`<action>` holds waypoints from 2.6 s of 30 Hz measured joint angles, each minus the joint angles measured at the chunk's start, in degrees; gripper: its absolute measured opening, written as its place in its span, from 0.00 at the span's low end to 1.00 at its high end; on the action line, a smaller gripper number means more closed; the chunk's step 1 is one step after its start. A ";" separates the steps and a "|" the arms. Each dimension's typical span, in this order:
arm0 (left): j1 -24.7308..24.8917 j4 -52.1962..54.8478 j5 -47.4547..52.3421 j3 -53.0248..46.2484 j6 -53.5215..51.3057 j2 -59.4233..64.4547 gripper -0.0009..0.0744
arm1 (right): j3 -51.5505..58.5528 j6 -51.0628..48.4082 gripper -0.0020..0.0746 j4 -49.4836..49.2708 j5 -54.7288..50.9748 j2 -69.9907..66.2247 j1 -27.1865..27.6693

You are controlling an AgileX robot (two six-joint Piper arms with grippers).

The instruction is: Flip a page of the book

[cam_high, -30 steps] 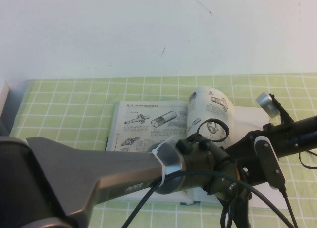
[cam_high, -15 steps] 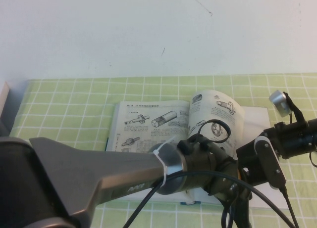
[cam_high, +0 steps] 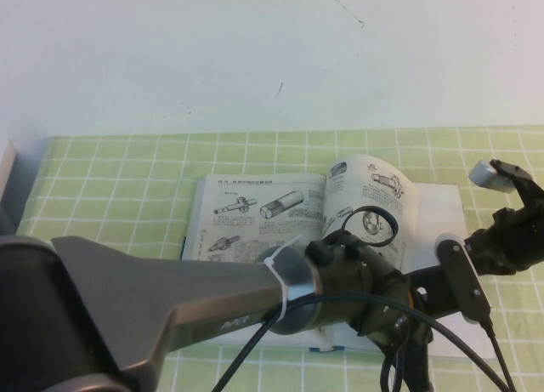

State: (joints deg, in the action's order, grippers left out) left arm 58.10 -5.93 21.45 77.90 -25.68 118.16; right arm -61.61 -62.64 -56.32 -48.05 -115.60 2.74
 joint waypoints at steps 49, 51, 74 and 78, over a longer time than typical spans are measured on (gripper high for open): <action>-6.12 46.11 21.09 -1.95 58.71 -17.10 0.01 | 0.52 9.47 0.03 12.76 6.21 6.06 -4.40; -7.79 45.98 19.09 -3.42 60.20 -20.46 0.01 | 0.52 9.47 0.03 12.36 6.21 9.51 -4.40; -14.21 45.95 -6.83 -44.74 70.35 -74.09 0.01 | 28.28 -35.19 0.03 -29.83 22.56 59.94 -4.40; -14.21 47.33 -2.89 -49.44 72.19 -81.14 0.01 | 32.94 -41.68 0.03 -37.85 25.49 67.91 -4.40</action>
State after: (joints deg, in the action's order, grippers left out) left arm 43.89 41.40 18.56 28.46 46.51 37.02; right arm -28.67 -104.32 -94.16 -22.56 -47.69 -1.66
